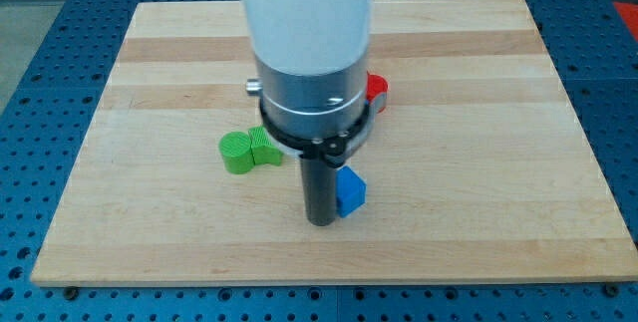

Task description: Move the blue cube towards the center right

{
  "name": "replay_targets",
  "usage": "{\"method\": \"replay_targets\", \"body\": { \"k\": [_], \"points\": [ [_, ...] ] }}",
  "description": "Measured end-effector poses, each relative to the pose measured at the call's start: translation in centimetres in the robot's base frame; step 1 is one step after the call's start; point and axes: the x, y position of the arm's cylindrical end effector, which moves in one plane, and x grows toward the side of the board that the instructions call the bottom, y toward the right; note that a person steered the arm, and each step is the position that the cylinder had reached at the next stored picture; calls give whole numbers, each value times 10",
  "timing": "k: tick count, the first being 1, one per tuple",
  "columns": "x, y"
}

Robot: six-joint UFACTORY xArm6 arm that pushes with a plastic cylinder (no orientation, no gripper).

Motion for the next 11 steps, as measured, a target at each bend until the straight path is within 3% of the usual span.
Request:
{"method": "replay_targets", "body": {
  "k": [2,7,10,11],
  "points": [
    [-15,44],
    [-31,0],
    [-66,65],
    [-68,45]
  ]
}}
